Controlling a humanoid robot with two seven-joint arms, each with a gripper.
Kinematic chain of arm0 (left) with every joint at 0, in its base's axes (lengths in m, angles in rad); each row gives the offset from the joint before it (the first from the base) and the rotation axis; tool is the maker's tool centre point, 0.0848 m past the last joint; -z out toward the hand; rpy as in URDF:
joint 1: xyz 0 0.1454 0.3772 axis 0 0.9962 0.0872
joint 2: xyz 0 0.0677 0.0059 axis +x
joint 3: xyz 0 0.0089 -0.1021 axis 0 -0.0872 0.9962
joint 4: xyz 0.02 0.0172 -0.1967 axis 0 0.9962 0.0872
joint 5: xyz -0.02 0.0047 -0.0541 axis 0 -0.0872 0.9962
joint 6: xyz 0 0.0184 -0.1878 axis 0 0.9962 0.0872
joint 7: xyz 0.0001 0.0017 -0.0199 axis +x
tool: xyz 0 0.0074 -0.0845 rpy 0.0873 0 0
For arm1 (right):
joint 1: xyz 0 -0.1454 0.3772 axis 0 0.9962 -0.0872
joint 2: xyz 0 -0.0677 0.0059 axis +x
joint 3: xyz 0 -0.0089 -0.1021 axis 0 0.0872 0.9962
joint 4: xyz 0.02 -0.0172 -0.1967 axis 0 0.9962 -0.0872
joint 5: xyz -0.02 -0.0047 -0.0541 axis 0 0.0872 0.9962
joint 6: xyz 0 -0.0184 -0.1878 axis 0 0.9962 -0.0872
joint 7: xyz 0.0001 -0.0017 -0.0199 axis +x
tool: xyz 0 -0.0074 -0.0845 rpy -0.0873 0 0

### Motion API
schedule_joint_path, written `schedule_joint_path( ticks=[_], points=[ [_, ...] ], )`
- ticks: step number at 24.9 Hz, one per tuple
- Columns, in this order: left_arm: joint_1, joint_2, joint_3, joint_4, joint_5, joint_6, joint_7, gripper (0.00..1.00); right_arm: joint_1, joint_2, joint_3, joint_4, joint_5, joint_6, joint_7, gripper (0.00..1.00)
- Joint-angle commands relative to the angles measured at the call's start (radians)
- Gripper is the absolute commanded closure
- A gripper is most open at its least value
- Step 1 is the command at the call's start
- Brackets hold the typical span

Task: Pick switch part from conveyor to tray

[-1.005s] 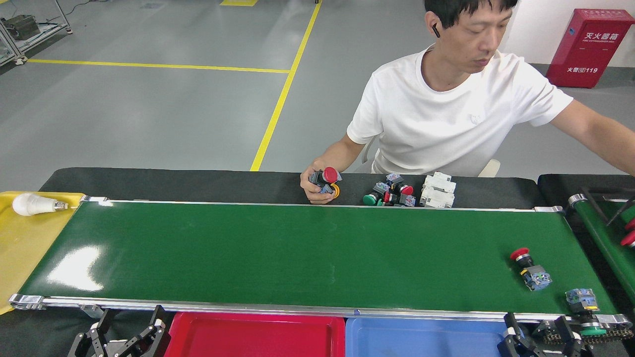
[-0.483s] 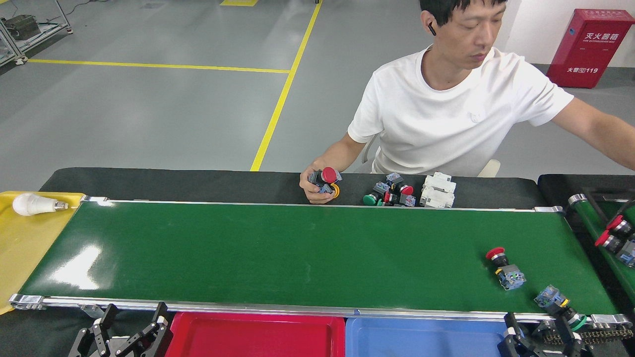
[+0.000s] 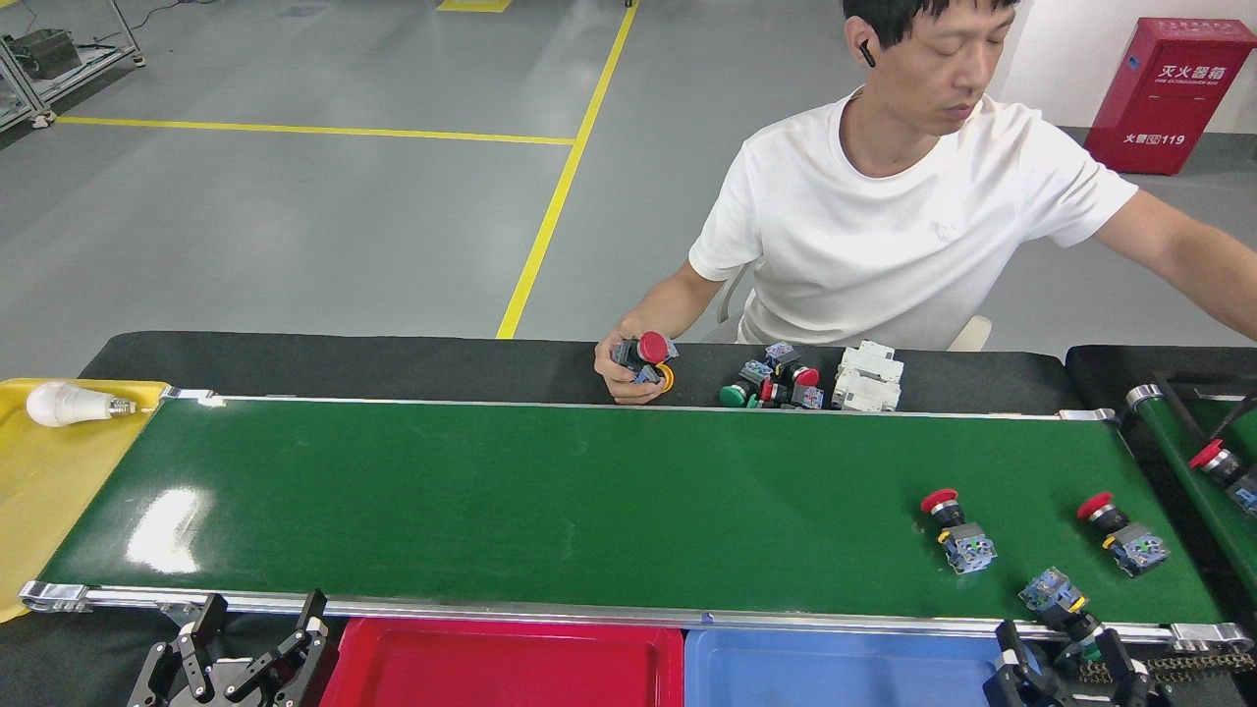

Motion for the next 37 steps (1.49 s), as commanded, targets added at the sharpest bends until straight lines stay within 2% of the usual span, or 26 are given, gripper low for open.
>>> schedule_joint_path(
  ticks=[1,10,15,17,20,22,23,26,29,33,36,37],
  points=[
    [-0.006,0.003,0.000,-0.006,-0.002,0.002,0.012,0.00,-0.002,-0.032,-0.003,-0.012,-0.003,-0.010,0.012,0.00],
    [-0.007,0.007,-0.006,-0.004,-0.002,-0.005,0.012,0.00,-0.030,-0.040,0.001,-0.009,0.000,-0.023,0.047,0.01],
    [-0.015,0.006,-0.008,-0.003,-0.004,-0.005,0.012,0.00,-0.117,-0.035,0.094,0.037,0.078,-0.017,0.108,0.02],
    [-0.015,0.006,-0.008,-0.001,-0.004,-0.005,0.012,0.00,-0.134,-0.037,0.155,0.072,0.105,-0.016,0.122,0.12],
    [-0.015,0.007,-0.008,0.005,-0.005,-0.005,0.012,0.00,-0.140,-0.036,0.166,0.078,0.100,-0.020,0.133,0.44],
    [-0.013,0.007,-0.008,0.005,-0.004,-0.005,0.012,0.00,-0.142,-0.037,0.168,0.078,0.098,-0.030,0.150,0.72],
    [-0.013,0.007,-0.008,0.006,-0.005,-0.004,0.012,0.00,-0.142,-0.038,0.169,0.078,0.097,-0.033,0.162,0.78],
    [-0.013,0.009,-0.008,0.014,-0.005,-0.001,0.007,0.00,-0.156,-0.032,0.169,0.077,0.014,-0.089,0.196,0.85],
    [-0.016,0.007,-0.008,0.025,-0.005,0.004,0.001,0.00,-0.157,-0.030,0.169,0.045,-0.055,-0.131,0.232,0.86],
    [-0.015,0.006,-0.006,0.026,-0.005,0.002,0.001,0.00,-0.153,-0.017,0.185,-0.011,-0.072,-0.323,0.243,0.85],
    [-0.015,0.012,-0.006,0.028,-0.004,-0.001,0.002,0.00,-0.150,0.063,0.269,-0.011,-0.072,-0.517,0.263,0.85],
    [-0.015,0.012,-0.006,0.028,-0.004,-0.002,0.002,0.00,-0.150,0.072,0.298,-0.011,-0.072,-0.517,0.263,0.85]
  ],
)
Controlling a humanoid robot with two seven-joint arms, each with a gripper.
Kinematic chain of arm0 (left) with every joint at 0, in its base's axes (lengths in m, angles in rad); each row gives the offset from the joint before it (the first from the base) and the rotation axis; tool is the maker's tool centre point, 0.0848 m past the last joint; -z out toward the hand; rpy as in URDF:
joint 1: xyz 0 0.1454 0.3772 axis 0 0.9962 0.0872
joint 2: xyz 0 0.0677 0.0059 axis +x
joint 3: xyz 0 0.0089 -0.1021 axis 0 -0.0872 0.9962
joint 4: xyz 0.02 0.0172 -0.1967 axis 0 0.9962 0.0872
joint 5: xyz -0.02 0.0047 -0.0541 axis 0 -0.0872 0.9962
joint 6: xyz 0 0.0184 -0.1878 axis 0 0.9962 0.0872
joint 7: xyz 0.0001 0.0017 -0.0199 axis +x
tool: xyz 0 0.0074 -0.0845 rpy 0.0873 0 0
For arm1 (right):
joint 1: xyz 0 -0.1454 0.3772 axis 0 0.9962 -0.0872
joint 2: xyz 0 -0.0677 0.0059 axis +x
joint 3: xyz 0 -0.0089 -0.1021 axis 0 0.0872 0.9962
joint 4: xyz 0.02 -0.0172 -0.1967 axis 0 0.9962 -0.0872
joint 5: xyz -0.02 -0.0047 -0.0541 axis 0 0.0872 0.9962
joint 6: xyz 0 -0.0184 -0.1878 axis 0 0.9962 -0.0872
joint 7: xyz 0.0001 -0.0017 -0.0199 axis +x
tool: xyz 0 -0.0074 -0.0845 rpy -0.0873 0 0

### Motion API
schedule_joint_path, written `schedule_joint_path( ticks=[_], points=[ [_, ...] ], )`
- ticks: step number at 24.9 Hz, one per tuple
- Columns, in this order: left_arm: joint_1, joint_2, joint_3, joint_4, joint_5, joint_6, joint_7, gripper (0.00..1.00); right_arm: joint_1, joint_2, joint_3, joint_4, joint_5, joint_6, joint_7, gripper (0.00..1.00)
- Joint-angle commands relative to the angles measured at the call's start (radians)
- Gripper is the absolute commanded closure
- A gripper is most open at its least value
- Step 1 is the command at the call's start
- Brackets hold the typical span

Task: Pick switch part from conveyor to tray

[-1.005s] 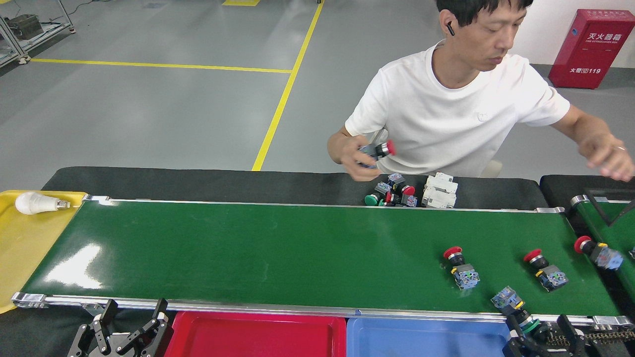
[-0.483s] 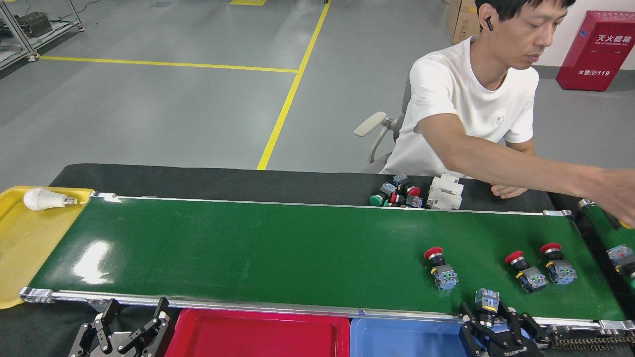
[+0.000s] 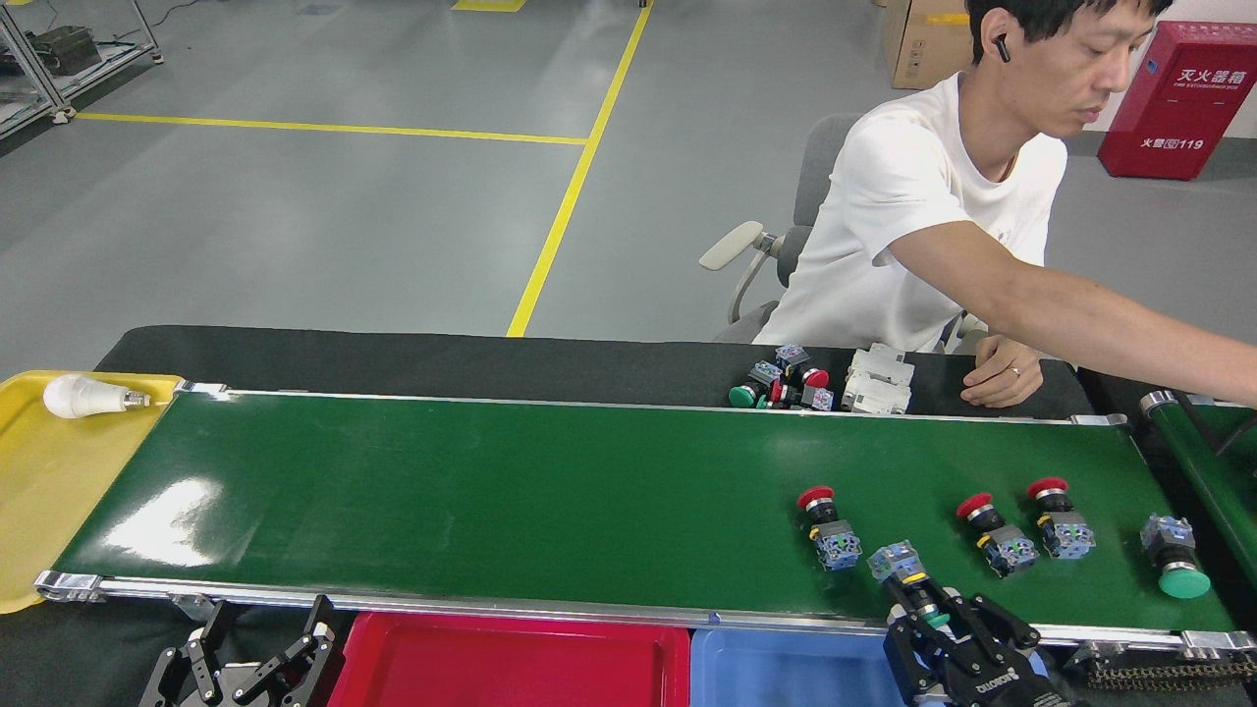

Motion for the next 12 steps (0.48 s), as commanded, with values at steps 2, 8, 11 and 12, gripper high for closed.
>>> schedule_joint_path(
  ticks=[2,8,11,12],
  points=[
    [-0.009,0.011,0.001,-0.008,-0.001,-0.007,0.003,0.00,-0.010,0.034,0.117,-0.014,0.029,-0.078,0.013,0.84],
    [-0.010,0.010,-0.025,-0.008,-0.001,-0.005,0.003,0.00,-0.043,0.111,0.287,0.056,0.102,0.050,0.052,0.00],
    [-0.010,0.011,-0.025,-0.007,-0.003,-0.005,0.003,0.00,-0.067,0.109,0.289,0.059,0.098,0.057,0.054,0.00],
    [-0.010,0.011,-0.025,-0.007,-0.001,-0.005,0.003,0.00,-0.073,0.108,0.287,0.059,0.098,0.060,0.054,0.00]
  ],
)
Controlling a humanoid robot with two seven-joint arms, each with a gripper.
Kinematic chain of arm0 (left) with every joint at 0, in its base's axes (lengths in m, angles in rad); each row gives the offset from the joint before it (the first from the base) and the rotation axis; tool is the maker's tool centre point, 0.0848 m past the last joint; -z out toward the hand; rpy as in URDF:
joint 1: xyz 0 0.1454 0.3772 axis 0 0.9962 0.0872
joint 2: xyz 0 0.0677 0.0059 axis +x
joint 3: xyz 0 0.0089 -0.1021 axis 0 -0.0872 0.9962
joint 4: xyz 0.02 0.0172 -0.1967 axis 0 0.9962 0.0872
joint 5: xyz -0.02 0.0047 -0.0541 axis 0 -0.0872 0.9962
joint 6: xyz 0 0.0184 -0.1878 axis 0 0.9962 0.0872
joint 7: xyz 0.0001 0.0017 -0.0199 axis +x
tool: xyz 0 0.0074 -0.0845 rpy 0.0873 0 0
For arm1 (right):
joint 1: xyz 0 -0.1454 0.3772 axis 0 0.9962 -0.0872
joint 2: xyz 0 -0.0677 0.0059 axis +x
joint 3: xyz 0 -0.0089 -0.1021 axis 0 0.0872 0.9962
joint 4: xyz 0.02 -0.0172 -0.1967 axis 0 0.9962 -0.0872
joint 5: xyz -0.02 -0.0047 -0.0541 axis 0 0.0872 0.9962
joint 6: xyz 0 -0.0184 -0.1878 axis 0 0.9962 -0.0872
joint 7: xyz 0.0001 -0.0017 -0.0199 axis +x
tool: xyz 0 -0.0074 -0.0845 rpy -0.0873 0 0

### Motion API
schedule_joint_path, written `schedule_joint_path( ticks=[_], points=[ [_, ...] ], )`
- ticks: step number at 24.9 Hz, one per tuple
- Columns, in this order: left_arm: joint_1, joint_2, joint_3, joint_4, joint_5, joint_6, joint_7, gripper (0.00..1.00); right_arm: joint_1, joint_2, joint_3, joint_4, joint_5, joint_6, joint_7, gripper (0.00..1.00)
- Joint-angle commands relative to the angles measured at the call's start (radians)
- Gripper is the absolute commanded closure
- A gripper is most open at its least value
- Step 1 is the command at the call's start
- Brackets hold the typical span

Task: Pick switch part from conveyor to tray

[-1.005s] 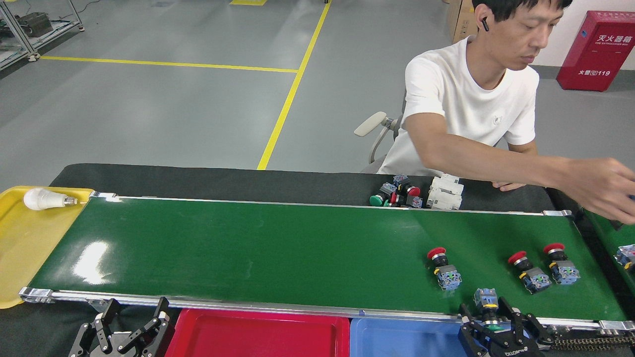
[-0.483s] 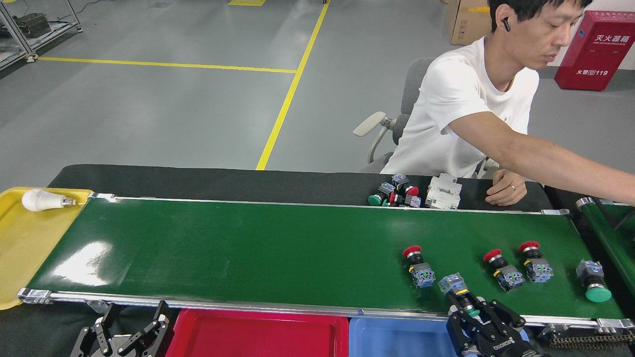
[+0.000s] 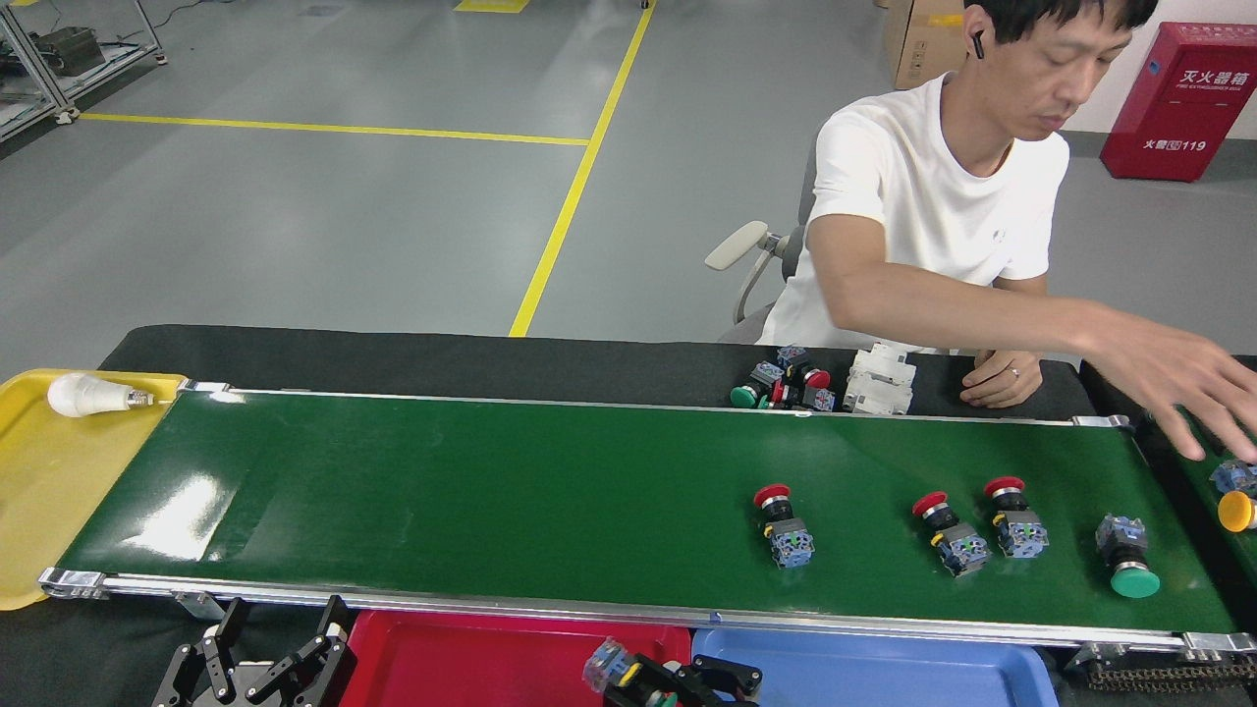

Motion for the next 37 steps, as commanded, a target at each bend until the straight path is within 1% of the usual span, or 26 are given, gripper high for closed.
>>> schedule_joint_path(
  ticks=[1,3,5,6,7,10,12,14,15,18,20,23,24,26,28,30,32,33,35,37],
  points=[
    [-0.006,0.011,0.001,-0.010,-0.001,-0.003,0.004,0.00,-0.017,0.008,-0.003,-0.012,-0.005,0.013,0.000,0.00],
    [-0.003,0.013,0.002,-0.010,-0.001,-0.003,0.004,0.00,-0.026,0.011,-0.054,-0.029,-0.011,0.016,-0.006,0.00],
    [0.002,0.016,0.001,-0.016,0.001,-0.006,0.005,0.00,-0.029,0.029,-0.201,-0.067,-0.011,0.016,-0.011,0.01],
    [0.003,0.016,-0.002,-0.017,0.001,-0.006,0.005,0.00,-0.029,0.037,-0.259,-0.079,-0.011,0.024,-0.017,0.01],
    [0.005,0.016,-0.007,-0.020,0.001,-0.008,0.005,0.00,-0.029,0.038,-0.287,-0.083,-0.011,0.050,-0.026,0.01],
    [0.009,0.019,-0.048,-0.026,-0.001,-0.008,0.005,0.00,-0.031,0.027,-0.312,-0.084,0.000,0.231,-0.141,0.02],
    [0.002,0.027,-0.094,-0.023,-0.010,-0.008,0.005,0.00,-0.023,-0.008,-0.330,-0.084,0.022,0.352,-0.218,0.02],
    [-0.026,0.030,-0.159,-0.011,-0.061,-0.006,0.008,0.00,-0.009,-0.035,-0.339,-0.084,0.032,0.444,-0.276,0.01],
    [-0.052,0.025,-0.195,-0.003,-0.093,-0.008,0.008,0.00,0.011,-0.049,-0.351,-0.084,0.032,0.476,-0.316,0.01],
    [-0.126,0.013,-0.277,0.035,-0.144,-0.003,0.008,0.00,0.072,-0.081,-0.385,-0.084,0.032,0.487,-0.408,0.01],
    [-0.175,0.007,-0.326,0.069,-0.153,0.001,0.002,0.00,0.110,-0.094,-0.387,-0.084,0.032,0.487,-0.433,0.00],
    [-0.247,0.004,-0.398,0.135,-0.168,0.003,-0.001,0.00,0.156,-0.094,-0.387,-0.084,0.032,0.485,-0.474,0.00],
    [-0.273,0.002,-0.418,0.159,-0.174,0.003,-0.007,0.00,0.163,-0.094,-0.387,-0.084,0.032,0.485,-0.490,0.00],
    [-0.331,-0.013,-0.463,0.222,-0.180,0.004,-0.012,0.00,0.153,-0.091,-0.385,-0.084,0.032,0.489,-0.482,0.01],
    [-0.394,-0.044,-0.492,0.290,-0.182,0.006,-0.013,0.00,0.124,-0.097,-0.371,-0.083,0.041,0.496,-0.440,0.01],
    [-0.434,-0.069,-0.502,0.339,-0.208,0.006,-0.013,0.00,0.064,-0.091,-0.312,-0.076,0.091,0.499,-0.353,0.01],
    [-0.437,-0.089,-0.501,0.356,-0.245,0.004,-0.013,0.00,0.012,-0.078,-0.263,-0.049,0.129,0.504,-0.307,0.01],
    [-0.439,-0.099,-0.501,0.363,-0.260,0.003,-0.013,0.00,-0.014,-0.063,-0.235,-0.027,0.150,0.510,-0.289,0.01],
    [-0.439,-0.110,-0.502,0.375,-0.266,0.003,-0.013,0.00,-0.055,-0.040,-0.169,0.020,0.209,0.565,-0.263,0.01],
    [-0.439,-0.110,-0.502,0.379,-0.266,-0.002,-0.013,0.00,-0.092,-0.035,-0.098,0.068,0.241,0.634,-0.258,0.01]
  ],
)
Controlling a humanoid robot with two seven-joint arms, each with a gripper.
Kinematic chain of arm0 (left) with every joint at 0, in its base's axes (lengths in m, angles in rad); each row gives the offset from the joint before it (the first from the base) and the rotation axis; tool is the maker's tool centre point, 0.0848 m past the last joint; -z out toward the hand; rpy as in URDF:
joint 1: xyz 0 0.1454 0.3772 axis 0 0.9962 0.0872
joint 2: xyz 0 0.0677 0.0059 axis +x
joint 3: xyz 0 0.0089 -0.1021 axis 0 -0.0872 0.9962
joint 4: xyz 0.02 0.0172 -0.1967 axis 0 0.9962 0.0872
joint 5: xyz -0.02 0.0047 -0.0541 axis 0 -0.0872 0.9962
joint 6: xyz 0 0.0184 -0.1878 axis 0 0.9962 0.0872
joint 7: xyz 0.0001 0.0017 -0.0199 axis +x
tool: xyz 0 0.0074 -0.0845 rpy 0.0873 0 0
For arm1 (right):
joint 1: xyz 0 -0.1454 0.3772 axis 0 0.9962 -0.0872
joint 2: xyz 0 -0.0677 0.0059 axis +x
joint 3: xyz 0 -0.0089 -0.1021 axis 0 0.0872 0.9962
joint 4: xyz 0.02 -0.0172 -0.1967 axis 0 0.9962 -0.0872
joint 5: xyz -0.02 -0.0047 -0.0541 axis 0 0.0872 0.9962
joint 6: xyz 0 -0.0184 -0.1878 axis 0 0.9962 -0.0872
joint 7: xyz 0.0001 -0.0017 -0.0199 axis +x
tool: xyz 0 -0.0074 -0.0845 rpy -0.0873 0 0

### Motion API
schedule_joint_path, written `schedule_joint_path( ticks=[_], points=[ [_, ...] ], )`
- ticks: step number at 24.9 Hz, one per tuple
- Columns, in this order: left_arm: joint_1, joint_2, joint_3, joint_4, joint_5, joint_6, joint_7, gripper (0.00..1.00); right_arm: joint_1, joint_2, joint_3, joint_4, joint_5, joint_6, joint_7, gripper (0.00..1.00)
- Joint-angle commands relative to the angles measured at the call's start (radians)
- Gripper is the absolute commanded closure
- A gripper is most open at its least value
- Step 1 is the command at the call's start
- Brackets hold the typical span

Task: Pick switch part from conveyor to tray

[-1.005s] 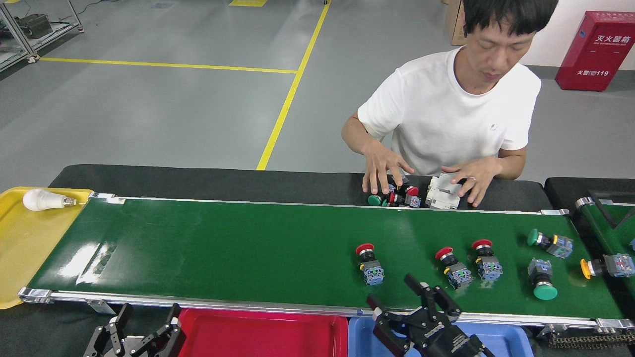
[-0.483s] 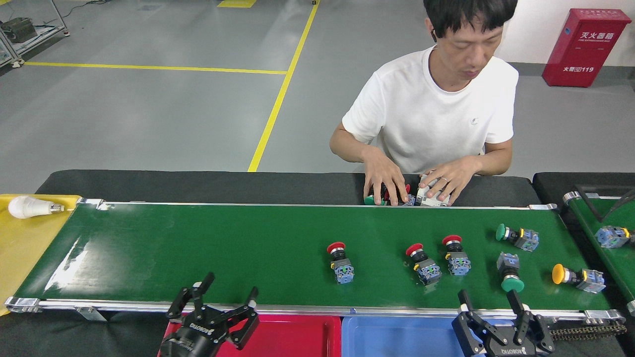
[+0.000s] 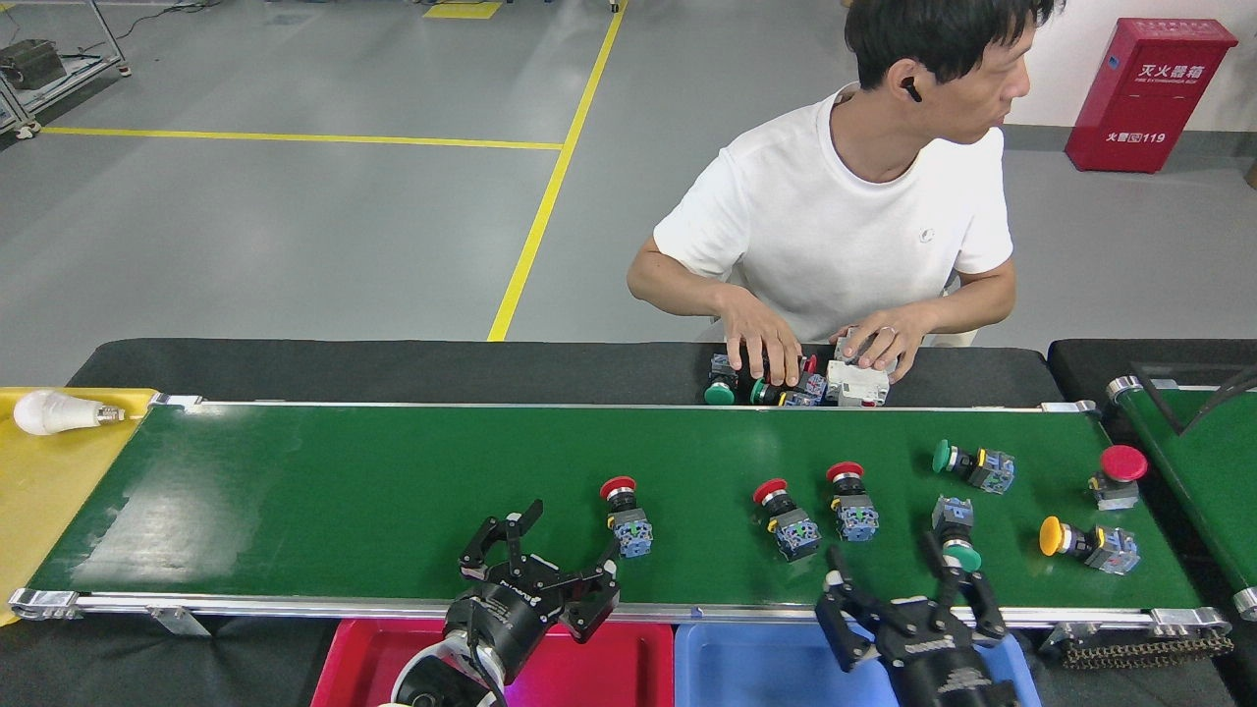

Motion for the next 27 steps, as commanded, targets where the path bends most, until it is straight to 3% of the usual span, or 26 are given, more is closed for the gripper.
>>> schedule_joint_path(
  ticks=[1,5,10,11,14,15,18,22,24,27],
  points=[
    [-0.016,-0.006,0.000,-0.006,-0.003,-0.006,0.004,0.00,-0.050,0.002,0.059,0.034,0.013,0.094,0.015,0.01],
    [-0.035,-0.015,0.000,0.005,-0.003,-0.004,0.002,0.00,-0.163,0.011,0.154,0.180,0.010,0.172,0.015,0.01],
    [-0.107,-0.041,0.000,0.102,-0.004,-0.001,0.004,0.00,-0.263,0.068,0.203,0.321,0.009,0.201,0.023,0.05],
    [-0.119,-0.042,0.000,0.120,-0.003,-0.001,0.004,0.00,-0.277,0.066,0.206,0.324,0.006,0.203,0.026,0.12],
    [-0.128,-0.039,0.002,0.134,-0.006,0.000,0.007,0.03,-0.291,0.049,0.207,0.322,-0.028,0.145,0.064,0.69],
    [-0.128,-0.038,0.002,0.136,-0.008,0.000,0.007,0.07,-0.292,0.048,0.207,0.319,-0.039,0.117,0.068,0.86],
    [-0.127,-0.027,0.003,0.142,-0.014,-0.003,0.016,0.25,-0.289,0.048,0.207,0.308,-0.057,0.062,0.094,0.89],
    [-0.124,-0.018,0.009,0.142,-0.011,-0.012,0.031,0.89,-0.272,0.046,0.207,0.272,-0.086,-0.003,0.104,0.89],
    [-0.116,-0.012,0.019,0.139,-0.001,-0.016,0.033,0.94,-0.240,0.015,0.204,0.201,-0.132,-0.075,0.110,0.88],
    [-0.098,-0.012,0.043,0.117,0.028,-0.016,0.033,0.94,-0.153,-0.078,0.200,0.051,-0.215,-0.205,0.114,0.88]
  ],
)
